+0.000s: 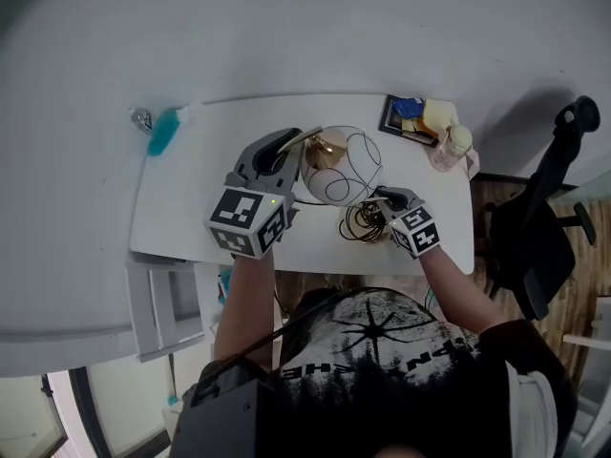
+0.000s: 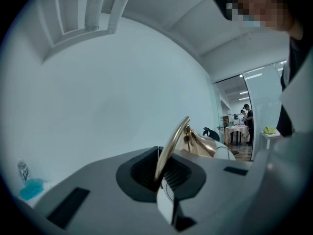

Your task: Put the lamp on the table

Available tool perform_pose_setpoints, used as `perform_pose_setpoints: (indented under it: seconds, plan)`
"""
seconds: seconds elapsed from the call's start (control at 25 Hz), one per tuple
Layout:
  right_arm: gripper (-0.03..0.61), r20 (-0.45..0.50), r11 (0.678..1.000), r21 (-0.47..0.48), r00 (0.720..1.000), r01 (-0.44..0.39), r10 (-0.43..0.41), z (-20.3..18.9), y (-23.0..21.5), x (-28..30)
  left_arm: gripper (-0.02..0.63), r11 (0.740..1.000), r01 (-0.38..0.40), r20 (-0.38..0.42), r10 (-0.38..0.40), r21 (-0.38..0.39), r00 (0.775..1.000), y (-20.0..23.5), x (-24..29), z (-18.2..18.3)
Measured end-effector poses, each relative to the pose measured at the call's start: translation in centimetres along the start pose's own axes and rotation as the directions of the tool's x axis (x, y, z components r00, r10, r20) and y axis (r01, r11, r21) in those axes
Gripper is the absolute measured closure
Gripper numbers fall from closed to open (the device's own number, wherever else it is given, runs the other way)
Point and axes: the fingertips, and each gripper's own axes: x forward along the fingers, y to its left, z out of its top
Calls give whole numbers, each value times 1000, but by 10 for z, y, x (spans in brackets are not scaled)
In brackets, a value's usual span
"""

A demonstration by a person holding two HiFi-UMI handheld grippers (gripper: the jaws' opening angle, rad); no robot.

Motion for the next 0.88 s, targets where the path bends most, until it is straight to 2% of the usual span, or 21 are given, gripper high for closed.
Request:
perform_pose_setpoints:
  seconds: [0.44, 0.72, 0.88]
  plan:
    - [558, 12, 995, 42, 996, 90, -90, 44, -56, 57, 595, 994, 98, -6, -98, 44, 995, 56, 79, 18]
    - [558, 24, 990, 61, 991, 128, -130, 64, -85, 96, 595, 983, 143, -13, -143, 111, 990, 80, 119, 27]
    - [558, 20, 986, 82, 988, 148, -150, 79, -105, 120, 595, 979, 167, -29, -165, 120, 986, 101, 147, 31]
